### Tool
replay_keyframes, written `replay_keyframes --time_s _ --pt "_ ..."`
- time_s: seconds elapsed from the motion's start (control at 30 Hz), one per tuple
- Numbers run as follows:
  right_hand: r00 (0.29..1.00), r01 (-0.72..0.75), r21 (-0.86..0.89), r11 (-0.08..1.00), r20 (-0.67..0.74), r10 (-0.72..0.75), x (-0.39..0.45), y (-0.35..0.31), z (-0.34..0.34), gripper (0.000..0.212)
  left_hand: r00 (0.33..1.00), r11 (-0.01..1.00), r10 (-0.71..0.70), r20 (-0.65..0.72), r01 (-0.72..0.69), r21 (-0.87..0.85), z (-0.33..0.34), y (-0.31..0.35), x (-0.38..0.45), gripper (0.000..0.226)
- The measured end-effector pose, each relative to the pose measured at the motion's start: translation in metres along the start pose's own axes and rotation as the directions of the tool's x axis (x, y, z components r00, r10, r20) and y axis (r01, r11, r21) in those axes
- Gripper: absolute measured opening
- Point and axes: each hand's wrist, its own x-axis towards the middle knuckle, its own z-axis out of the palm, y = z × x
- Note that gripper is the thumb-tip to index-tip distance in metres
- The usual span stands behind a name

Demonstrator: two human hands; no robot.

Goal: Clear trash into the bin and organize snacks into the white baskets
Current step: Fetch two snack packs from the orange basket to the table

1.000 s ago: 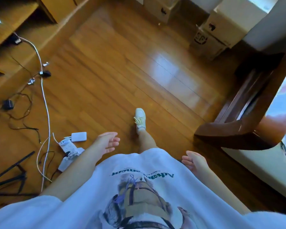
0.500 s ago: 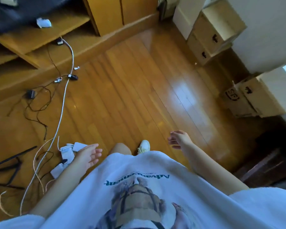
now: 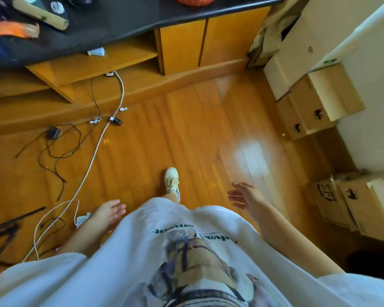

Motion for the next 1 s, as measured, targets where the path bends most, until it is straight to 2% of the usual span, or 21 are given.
replay_keyframes --time_s 0.17,0.33,0.47,0.6,0.77,1.0 --pt "0.996 -0.066 0.172 0.983 -0.045 0.075 0.013 -0.046 0.002 0.008 0.993 0.997 0.049 0.108 -0.054 0.047 0.053 0.101 0.003 0.039" --pt "0.978 -0.105 0.285 0.953 -0.145 0.152 0.033 -0.073 0.001 0.009 0.972 0.958 0.117 0.204 -0.165 0.236 0.114 0.177 0.004 0.024" --pt "0.955 -0.162 0.336 0.928 -0.185 0.233 0.049 -0.096 -0.009 0.010 0.952 0.923 0.117 0.283 -0.209 0.322 0.158 0.221 0.008 0.016" --pt "0.929 -0.198 0.303 0.932 -0.245 0.277 0.078 -0.139 -0.025 0.011 0.949 0.900 0.129 0.286 -0.233 0.368 0.196 0.266 0.017 0.016" --pt "0.942 -0.184 0.156 0.970 -0.255 0.220 0.120 -0.228 -0.041 0.030 0.971 0.940 0.112 0.209 -0.171 0.295 0.236 0.329 0.025 0.018" --pt "0.986 -0.092 0.099 0.991 -0.129 0.104 0.184 -0.385 -0.036 0.014 0.985 0.985 0.128 0.116 -0.140 0.101 0.280 0.408 0.033 0.033"
